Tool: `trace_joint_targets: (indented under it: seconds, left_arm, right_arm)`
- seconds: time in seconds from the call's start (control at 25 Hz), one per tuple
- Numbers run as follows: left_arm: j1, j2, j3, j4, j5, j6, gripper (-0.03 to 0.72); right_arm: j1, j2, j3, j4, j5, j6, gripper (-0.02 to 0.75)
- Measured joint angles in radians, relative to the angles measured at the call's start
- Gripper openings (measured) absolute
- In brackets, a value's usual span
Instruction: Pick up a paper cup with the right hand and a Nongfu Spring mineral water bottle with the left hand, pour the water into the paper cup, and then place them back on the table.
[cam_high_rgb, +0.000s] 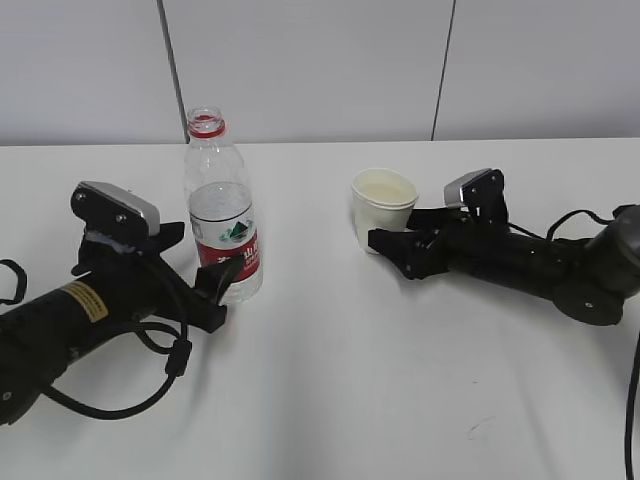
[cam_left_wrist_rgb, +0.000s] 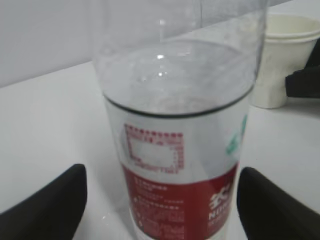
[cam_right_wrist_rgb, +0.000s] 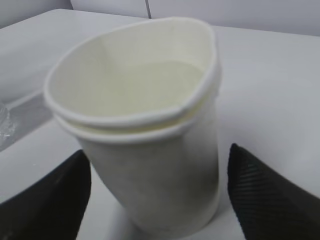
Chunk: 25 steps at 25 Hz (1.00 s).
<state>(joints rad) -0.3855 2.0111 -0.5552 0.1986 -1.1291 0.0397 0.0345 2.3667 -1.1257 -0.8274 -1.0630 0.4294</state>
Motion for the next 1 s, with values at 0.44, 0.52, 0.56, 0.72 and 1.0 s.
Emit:
trace_joint_targets:
  seconds: [0.44,0.52,0.56,0.72,1.0]
  left_arm:
    - [0.037,0.0,0.076,-0.046,-0.007,0.005,0.563]
    - [0.048,0.0,0.082,-0.067,-0.007,0.029,0.563]
    - [0.052,0.0,0.082,-0.083,-0.007,0.044,0.563]
    - [0.067,-0.001,0.082,-0.164,-0.008,0.077,0.563]
    - [0.077,-0.001,0.082,-0.338,-0.008,0.148,0.555]
  right_arm:
    - [-0.122,-0.004,0.0,-0.212,0.012,0.056,0.606]
    - [-0.142,-0.014,0.0,-0.219,0.028,0.056,0.599]
    - [-0.149,-0.02,0.0,-0.219,0.031,0.056,0.598]
    - [-0.175,-0.033,0.0,-0.186,0.052,0.056,0.596]
    - [-0.191,-0.033,0.0,0.052,0.146,-0.098,0.595]
